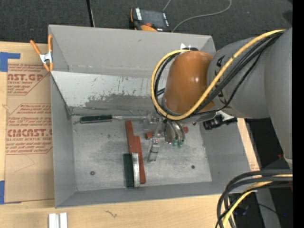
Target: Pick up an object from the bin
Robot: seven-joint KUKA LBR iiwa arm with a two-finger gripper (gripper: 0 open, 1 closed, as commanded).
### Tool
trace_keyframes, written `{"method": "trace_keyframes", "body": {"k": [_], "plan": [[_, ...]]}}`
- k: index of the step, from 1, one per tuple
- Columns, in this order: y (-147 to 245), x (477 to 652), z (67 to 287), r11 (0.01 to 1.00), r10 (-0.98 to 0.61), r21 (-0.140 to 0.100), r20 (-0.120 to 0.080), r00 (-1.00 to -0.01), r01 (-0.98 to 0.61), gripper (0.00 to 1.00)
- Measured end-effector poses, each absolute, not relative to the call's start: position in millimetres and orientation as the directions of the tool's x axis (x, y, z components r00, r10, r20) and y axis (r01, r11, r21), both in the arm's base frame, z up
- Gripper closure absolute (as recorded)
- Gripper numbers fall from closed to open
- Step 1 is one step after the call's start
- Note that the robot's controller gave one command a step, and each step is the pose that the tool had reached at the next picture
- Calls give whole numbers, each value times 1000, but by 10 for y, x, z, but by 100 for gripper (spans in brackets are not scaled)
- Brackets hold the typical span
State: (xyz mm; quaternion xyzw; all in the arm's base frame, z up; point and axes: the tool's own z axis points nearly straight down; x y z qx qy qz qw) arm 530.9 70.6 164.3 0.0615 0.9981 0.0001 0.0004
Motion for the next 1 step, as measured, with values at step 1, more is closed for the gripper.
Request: {"method": "trace_keyframes", "body": {"k": [1], "plan": [[1137,5698,701,998,-57,0,9,-998,-57,0]]}}
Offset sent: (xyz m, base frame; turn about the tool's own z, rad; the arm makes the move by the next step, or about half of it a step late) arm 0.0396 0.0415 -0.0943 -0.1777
